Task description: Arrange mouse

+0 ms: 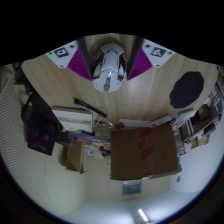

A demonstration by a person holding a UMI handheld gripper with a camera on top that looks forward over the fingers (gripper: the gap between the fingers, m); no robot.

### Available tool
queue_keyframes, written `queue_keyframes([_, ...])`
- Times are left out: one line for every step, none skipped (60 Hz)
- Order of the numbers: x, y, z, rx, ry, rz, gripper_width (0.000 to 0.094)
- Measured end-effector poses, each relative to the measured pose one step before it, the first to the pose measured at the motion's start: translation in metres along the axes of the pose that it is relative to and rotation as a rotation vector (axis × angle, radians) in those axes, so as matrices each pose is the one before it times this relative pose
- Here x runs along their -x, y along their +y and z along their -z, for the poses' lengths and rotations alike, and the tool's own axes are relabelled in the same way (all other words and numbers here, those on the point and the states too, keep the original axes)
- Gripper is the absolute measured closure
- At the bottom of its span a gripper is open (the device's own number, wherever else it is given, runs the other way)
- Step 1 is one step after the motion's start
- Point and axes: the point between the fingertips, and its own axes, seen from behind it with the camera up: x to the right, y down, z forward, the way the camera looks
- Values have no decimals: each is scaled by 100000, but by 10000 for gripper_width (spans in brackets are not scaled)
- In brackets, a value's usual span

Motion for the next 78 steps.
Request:
queue_keyframes([-205,-70,-73,-407,1035,-681,288])
queue_keyframes([-173,14,-99,-523,800,-647,363])
queue_keyframes([4,33,-2,-232,264,-953,367])
queue_keyframes([-6,-1,40,-306,317,-499,369])
queue_keyframes([-85,3,-35,-70,236,-16,390])
queue_keyframes([117,81,32,302,-108,-471,411])
queue_keyframes([-76,-6,28,513,-23,-1042,419])
queue_keyframes([-31,12,13,795,20,-1145,435])
queue_keyframes([-31,91,7,1378,-29,-975,443])
queue_keyframes([-14,29,4,1452,-125,-760,449])
queue_keyframes([56,32,-118,1581,-50,-613,462])
queue_keyframes([-42,-62,200,1973,-123,-1192,467])
queue_keyframes([-14,-2,106,1797,33,-1429,479])
queue_keyframes([-1,-85,138,1818,259,-1704,487])
queue_keyframes([-83,-143,274,1624,498,-1358,500])
queue_keyframes([-145,-554,330,5,665,-727,510])
queue_keyframes([-141,-872,408,-1056,832,-4,514])
queue_keyframes([-142,-1131,474,-1872,915,537,518])
queue_keyframes([-53,-1185,518,-1891,899,820,513])
queue_keyframes([-5,-1187,414,-1718,537,822,537])
queue_keyframes([176,-1449,428,-2181,679,172,540])
queue_keyframes([195,-1316,741,-2111,424,-321,546])
queue_keyframes([414,-1468,535,-2399,27,-575,548])
queue_keyframes([540,-1434,514,-2340,-328,-424,547])
queue_keyframes([690,-1441,418,-2477,-623,-275,547])
queue_keyframes([805,-1403,402,-2365,-703,-141,548])
queue_keyframes([817,-1240,353,-2176,-634,8,549])
queue_keyframes([874,-1273,44,-2281,-516,-11,547])
queue_keyframes([1009,-967,384,-1685,-574,64,548])
queue_keyframes([1051,-845,158,-1525,-671,46,548])
queue_keyframes([1273,-1070,-401,-1340,-708,-16,549])
queue_keyframes([1086,-636,215,-1179,-1204,113,549])
queue_keyframes([1369,-405,-38,-998,-1434,255,548])
queue_keyframes([1407,-209,-42,-692,-1582,318,550])
queue_keyframes([1416,-23,-160,-326,-1484,333,549])
queue_keyframes([1519,228,-341,55,-1321,251,550])
queue_keyframes([1402,416,-195,506,-1398,289,552])
queue_keyframes([1494,609,-339,856,-1353,393,553])
queue_keyframes([1421,725,-336,1071,-1303,407,552])
queue_keyframes([1412,873,-363,1339,-1198,407,554])
queue_keyframes([1383,985,-448,1455,-1097,487,554])
queue_keyframes([1457,1340,-598,1362,-844,702,553])
queue_keyframes([1013,841,-473,2042,-775,935,554])
queue_keyframes([1015,1201,-496,2090,-526,1163,552])
queue_keyframes([990,1591,-552,2123,-377,1236,551])
queue_keyframes([791,1307,-526,2109,-347,1054,551])
queue_keyframes([793,1273,-542,1899,-415,870,550])
queue_keyframes([730,1248,-604,1710,-582,720,548])
queue_keyframes([818,1257,-508,1628,-632,803,550])
queue_keyframes([625,1167,-560,1838,-567,693,549])
queue_keyframes([373,1247,-406,2172,-31,647,550])
queue_keyframes([249,1237,-462,2674,308,546,552])
queue_keyframes([206,1120,-523,2680,359,326,550])
queue_keyframes([104,919,-294,1839,464,184,549])
queue_keyframes([224,708,-475,1394,6,-7,550])
queue_keyframes([129,560,-302,777,110,-80,550])
queue_keyframes([136,616,-15,690,176,103,544])
queue_keyframes([157,237,-239,-492,431,402,541])
queue_keyframes([34,-346,-121,-2397,398,568,548])
queue_keyframes([-28,91,-104,-313,431,1240,546])
queue_keyframes([-19,237,-71,314,425,1606,545])
queue_keyframes([-7,-65,-75,-632,379,1269,545])
queue_keyframes([3,21,-38,51,298,678,542])
queue_keyframes([76,82,-27,519,63,15,523])
queue_keyframes([-60,-65,146,386,-65,-620,523])
queue_keyframes([3,17,17,147,-156,-823,504])
queue_keyframes([24,-13,-18,164,-263,-790,481])
queue_keyframes([9,-4,1,210,-266,-702,460])
queue_keyframes([-11,1,-8,237,-280,-465,441])
queue_keyframes([87,54,-35,526,-210,-213,420])
queue_keyframes([-96,117,28,883,-524,77,358])
queue_keyframes([203,32,-101,154,-503,286,379])
queue_keyframes([-63,-70,54,378,-921,56,361])
queue_keyframes([146,145,152,1191,-1218,-159,372])
queue_keyframes([200,158,165,1087,-1348,-544,323])
queue_keyframes([229,43,162,982,-1626,-811,274])
queue_keyframes([258,11,314,698,-1379,-999,225])
queue_keyframes([289,-32,320,340,-1410,-1057,175])
